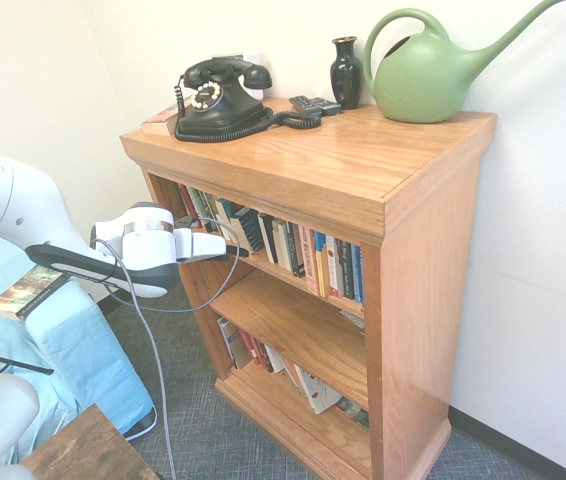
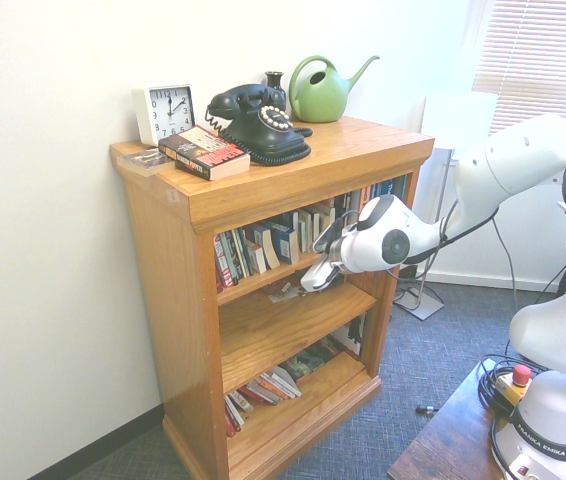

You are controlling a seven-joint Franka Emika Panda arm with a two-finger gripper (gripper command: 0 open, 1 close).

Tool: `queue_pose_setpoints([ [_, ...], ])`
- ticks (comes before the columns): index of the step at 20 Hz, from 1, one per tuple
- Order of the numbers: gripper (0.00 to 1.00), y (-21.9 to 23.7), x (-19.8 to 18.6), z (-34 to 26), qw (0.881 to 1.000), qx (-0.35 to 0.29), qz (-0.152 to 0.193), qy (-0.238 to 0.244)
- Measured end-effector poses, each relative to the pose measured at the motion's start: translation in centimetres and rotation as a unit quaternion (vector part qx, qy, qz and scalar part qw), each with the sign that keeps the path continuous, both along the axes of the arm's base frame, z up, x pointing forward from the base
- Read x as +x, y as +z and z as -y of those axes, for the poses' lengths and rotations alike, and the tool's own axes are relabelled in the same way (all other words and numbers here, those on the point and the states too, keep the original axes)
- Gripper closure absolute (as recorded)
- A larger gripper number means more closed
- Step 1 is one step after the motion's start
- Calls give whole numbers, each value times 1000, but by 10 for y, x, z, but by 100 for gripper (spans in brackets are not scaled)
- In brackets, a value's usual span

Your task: Put the book on the shelf

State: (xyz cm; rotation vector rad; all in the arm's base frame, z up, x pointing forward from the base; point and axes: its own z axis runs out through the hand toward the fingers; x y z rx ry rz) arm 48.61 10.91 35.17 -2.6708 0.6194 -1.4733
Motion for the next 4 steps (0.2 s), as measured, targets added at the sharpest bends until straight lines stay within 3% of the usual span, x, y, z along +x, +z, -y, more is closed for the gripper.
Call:
queue_pose_setpoints([
  [4, 0, 7, -27, 48, 998, -46, -22, -24],
])
